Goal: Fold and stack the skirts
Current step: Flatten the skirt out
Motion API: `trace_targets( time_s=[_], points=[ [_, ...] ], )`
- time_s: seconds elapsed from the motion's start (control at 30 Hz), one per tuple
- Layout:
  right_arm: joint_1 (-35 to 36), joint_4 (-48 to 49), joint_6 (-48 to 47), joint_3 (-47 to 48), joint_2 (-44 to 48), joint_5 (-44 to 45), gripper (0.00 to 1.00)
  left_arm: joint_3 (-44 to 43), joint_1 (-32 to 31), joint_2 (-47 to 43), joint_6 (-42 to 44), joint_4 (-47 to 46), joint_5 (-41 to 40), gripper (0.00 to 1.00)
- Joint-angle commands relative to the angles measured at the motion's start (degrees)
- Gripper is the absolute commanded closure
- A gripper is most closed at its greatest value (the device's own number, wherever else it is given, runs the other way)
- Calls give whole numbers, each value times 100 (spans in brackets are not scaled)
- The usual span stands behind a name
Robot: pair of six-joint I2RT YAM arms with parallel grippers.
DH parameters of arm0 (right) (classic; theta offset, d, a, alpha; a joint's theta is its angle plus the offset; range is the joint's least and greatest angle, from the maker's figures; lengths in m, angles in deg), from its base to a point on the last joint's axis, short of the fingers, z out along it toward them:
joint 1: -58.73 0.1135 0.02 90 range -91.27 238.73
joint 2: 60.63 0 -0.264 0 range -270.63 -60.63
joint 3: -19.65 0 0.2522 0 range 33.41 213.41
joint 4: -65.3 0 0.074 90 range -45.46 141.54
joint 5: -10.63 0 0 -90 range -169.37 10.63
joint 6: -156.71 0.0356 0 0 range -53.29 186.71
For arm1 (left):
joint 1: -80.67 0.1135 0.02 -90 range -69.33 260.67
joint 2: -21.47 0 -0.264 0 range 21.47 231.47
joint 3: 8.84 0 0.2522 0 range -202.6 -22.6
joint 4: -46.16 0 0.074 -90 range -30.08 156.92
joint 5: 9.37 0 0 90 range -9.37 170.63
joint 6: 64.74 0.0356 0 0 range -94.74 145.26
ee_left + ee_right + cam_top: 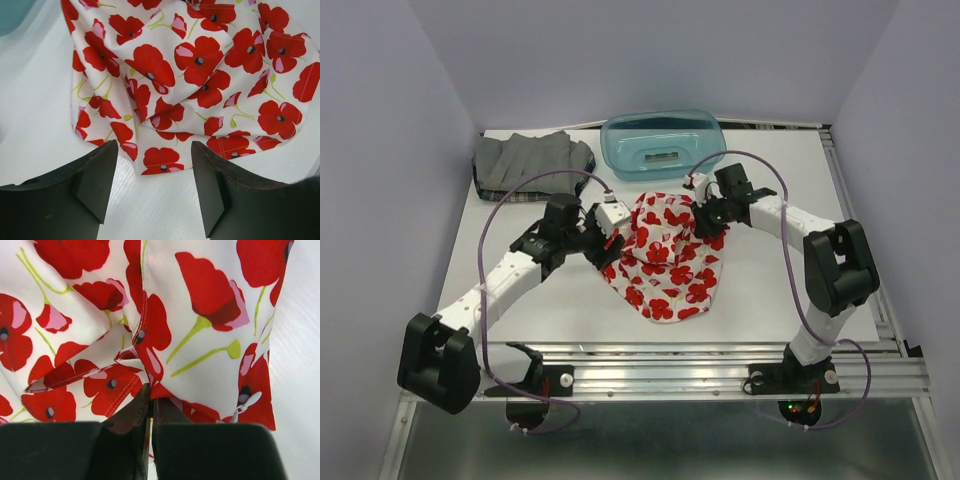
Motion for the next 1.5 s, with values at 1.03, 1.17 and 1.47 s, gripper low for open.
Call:
trace_targets(
  time_s=[1.03, 1.17, 1.47],
  points=[
    [-656, 185, 753, 132, 608, -440, 99, -1823, -2220, 2932, 1773, -1228, -1948, 82],
    [-1015, 88, 587, 185, 757, -431, 99, -1884, -1738, 2204, 1519, -693, -1597, 100],
    [-1824, -1123, -1265, 352, 1399, -844, 99, -2886, 768, 1015, 270, 1065, 750, 100]
  ],
)
